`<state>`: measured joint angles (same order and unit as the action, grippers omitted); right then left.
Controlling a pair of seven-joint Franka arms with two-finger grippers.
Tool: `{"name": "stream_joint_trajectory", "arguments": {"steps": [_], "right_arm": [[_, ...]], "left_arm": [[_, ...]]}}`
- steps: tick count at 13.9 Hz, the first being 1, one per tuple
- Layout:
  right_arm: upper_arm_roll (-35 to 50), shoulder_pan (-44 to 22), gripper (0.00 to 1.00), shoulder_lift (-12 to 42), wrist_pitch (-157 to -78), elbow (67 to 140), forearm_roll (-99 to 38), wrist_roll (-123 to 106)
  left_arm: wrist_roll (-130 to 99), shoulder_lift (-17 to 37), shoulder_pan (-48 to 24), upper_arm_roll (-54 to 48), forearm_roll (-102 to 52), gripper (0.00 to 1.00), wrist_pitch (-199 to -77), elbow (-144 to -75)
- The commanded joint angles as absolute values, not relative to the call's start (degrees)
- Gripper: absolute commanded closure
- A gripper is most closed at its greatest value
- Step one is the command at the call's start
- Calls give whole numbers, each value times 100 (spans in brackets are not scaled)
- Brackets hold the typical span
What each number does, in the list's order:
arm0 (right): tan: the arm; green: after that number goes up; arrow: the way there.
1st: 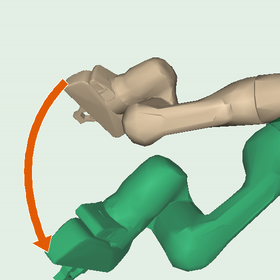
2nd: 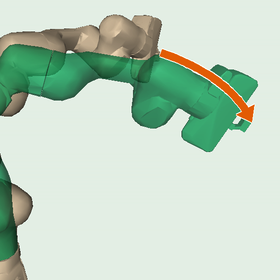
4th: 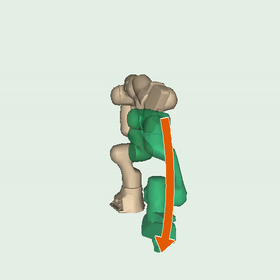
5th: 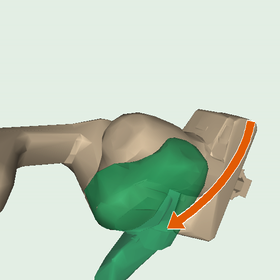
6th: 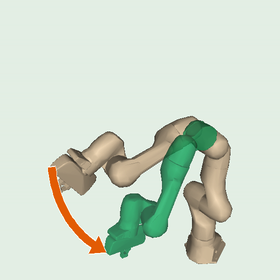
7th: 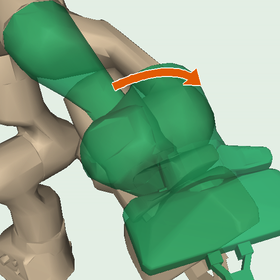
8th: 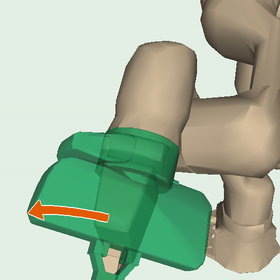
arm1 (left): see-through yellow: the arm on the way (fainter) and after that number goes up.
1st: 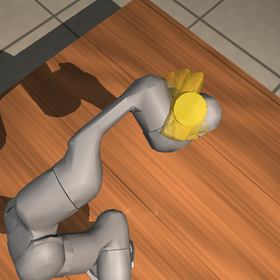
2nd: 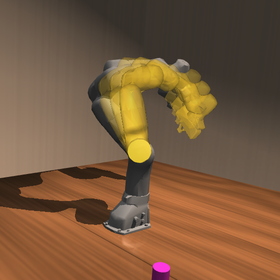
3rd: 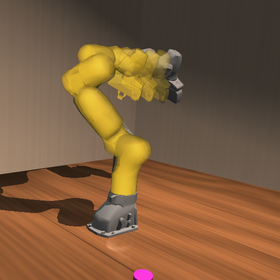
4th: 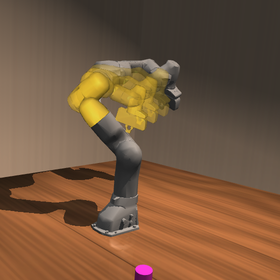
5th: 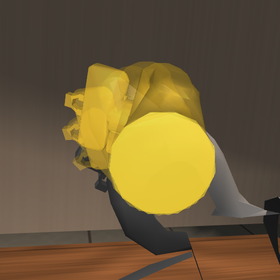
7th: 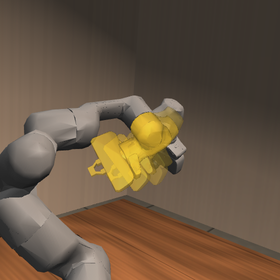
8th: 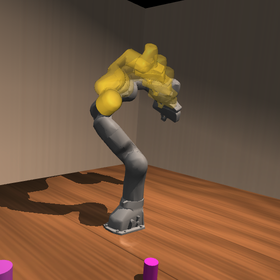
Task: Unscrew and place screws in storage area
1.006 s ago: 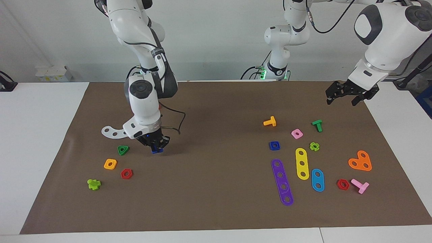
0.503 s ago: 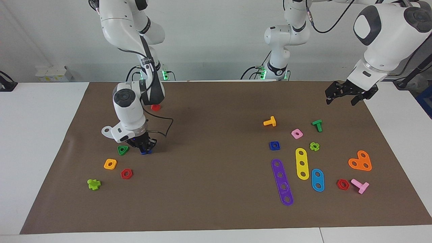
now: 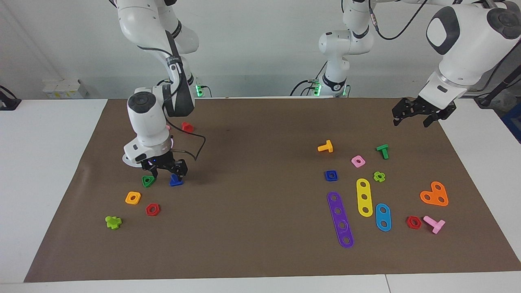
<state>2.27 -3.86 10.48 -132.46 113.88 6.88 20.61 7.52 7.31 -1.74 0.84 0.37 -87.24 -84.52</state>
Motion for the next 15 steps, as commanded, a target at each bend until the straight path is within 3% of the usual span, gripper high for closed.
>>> {"name": "stream_joint_trajectory", "arguments": {"steps": [1,5,10,15], "right_arm": [[299,-211,3,616,-12466,10927,545,1723],[264,-141,2,238,-10876,9890,388,1311],[255,-70,1,18,-9741,9362,61,1021],[185,-17,0,-88,-9492,9299,53,633]], "left_arm": [[721,527,-123,35,167,0,-8868,-8710],[712,536,-123,35,167,0,-8965,-8710],[712,536,-114,26,132,0,-9096,-8701],[747,571,-114,26,123,0,-9510,-8701]]}}
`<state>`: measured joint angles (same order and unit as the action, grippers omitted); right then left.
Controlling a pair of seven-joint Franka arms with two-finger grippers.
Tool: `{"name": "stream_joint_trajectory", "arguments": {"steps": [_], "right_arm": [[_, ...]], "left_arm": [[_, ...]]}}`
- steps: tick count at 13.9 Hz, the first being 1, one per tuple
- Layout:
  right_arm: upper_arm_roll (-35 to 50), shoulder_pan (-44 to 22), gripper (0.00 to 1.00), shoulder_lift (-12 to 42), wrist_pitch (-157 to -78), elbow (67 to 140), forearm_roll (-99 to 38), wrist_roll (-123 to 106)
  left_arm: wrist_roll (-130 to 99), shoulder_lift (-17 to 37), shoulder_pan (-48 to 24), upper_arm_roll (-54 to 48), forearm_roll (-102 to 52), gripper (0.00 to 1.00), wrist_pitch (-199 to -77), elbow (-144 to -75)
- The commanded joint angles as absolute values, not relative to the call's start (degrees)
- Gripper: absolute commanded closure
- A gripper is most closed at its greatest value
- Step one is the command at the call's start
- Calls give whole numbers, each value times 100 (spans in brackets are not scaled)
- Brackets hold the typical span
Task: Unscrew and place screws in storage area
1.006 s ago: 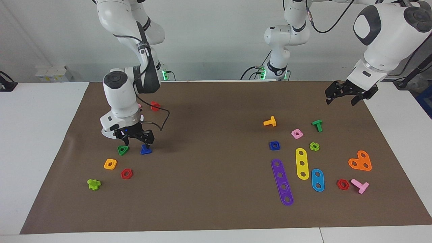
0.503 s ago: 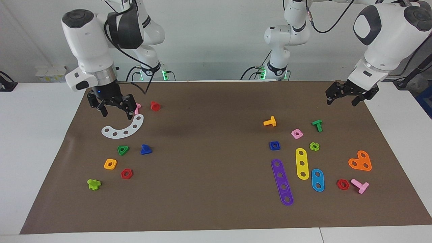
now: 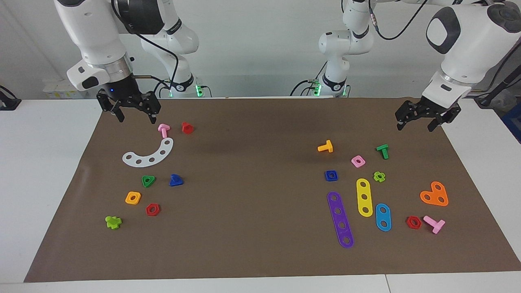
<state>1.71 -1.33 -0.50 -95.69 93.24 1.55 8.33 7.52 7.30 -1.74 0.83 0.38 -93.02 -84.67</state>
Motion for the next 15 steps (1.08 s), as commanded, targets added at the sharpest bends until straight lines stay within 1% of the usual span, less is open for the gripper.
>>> {"name": "stream_joint_trajectory", "arguments": {"steps": [1,7,10,12,13,14,15], "right_arm": [[193,-78,0,-88,-9475,9299,105,642],[220,-35,0,-132,-9413,9264,97,642],[185,9,0,-228,-9185,9255,26,642],[-16,-183,0,-255,-9010,9193,79,633],[-235,-419,0,-264,-8922,9193,88,642],[-272,-431,0,-264,-8904,9193,88,633],[-133,-265,0,-264,-8895,9193,53,633]], "left_arm": [[764,554,-114,26,123,0,-9484,-8692],[756,536,-105,44,123,0,-9422,-8701],[756,527,-97,53,123,0,-9369,-8710],[756,527,-36,61,123,0,-9352,-8710],[765,519,104,62,123,0,-9352,-8710],[773,510,149,62,123,0,-9352,-8710],[773,501,219,62,123,0,-9360,-8710]]}}
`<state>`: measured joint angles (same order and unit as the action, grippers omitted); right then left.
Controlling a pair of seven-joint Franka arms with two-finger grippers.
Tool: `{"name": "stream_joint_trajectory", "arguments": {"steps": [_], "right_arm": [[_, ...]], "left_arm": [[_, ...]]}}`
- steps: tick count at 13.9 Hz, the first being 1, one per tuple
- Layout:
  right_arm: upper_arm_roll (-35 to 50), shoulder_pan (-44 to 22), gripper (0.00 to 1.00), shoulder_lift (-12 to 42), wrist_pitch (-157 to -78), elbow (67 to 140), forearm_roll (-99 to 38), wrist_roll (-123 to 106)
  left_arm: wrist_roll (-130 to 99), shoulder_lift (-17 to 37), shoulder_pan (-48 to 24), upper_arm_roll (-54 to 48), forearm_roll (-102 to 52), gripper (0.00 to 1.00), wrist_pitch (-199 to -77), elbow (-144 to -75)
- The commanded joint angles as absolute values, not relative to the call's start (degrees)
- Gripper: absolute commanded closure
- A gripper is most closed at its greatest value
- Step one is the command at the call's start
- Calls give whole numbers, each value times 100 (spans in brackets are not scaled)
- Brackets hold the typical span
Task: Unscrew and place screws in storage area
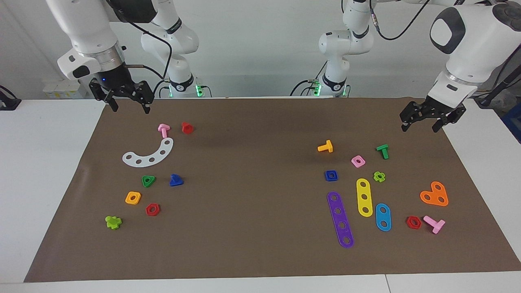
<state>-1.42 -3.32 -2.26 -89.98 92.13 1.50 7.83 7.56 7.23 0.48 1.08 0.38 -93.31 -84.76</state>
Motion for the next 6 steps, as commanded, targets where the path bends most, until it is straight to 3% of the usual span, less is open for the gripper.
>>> {"name": "stream_joint_trajectory", "arguments": {"steps": [1,6], "right_arm": [[94,-37,0,-264,-8903,9185,44,633],[185,-9,0,-238,-8912,9220,44,659]], "left_arm": [[765,510,220,53,123,0,-9360,-8710],[782,510,149,44,123,0,-9369,-8710]]}}
